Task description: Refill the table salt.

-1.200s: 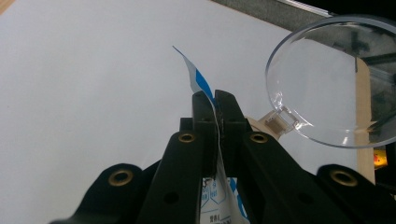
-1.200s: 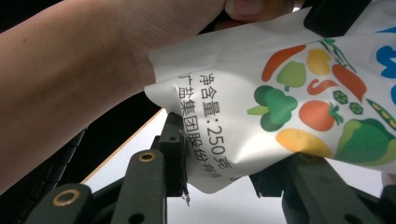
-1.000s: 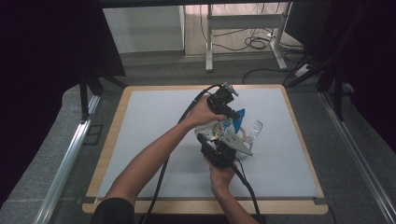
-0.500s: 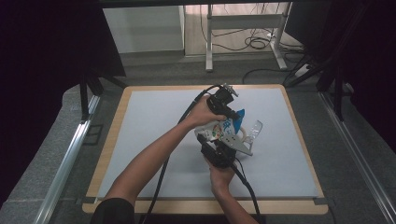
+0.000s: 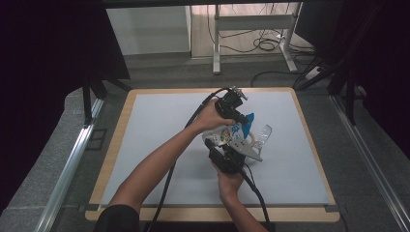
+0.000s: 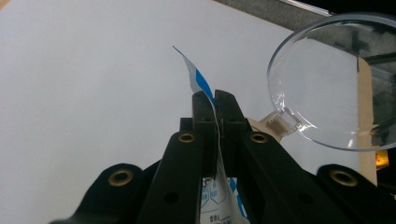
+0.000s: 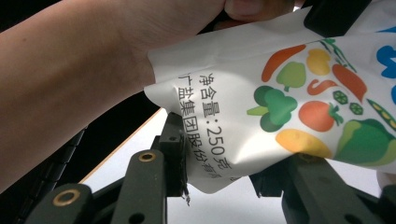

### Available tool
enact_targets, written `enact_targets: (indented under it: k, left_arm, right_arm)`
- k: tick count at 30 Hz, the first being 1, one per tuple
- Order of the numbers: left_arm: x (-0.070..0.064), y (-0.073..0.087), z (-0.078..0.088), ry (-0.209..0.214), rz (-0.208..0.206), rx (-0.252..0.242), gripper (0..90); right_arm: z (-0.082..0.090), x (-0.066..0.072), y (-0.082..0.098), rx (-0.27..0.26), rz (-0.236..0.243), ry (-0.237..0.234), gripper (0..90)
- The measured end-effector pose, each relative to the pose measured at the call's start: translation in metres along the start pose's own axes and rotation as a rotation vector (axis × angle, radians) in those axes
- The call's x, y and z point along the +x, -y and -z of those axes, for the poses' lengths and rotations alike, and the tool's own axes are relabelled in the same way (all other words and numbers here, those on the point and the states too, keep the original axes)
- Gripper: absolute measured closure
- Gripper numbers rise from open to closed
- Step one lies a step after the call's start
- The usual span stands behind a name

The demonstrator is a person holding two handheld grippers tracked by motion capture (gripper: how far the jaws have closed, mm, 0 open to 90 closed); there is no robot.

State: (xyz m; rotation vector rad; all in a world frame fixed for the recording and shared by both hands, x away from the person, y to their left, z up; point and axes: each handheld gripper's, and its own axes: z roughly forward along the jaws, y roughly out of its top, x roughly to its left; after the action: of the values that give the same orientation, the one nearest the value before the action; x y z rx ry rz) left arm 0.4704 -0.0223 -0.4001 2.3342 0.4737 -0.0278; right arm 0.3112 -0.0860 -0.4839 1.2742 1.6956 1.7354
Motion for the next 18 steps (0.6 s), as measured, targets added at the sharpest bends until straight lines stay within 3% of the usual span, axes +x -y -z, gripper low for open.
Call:
enact_targets:
  k: [18]
  left_arm:
    - [0.001,0.011,0.007,0.011,0.028,-0.06,88.8]
  right_arm:
    - [0.001,-0.002,0.005,0.017,0.041,-0.022,62.9]
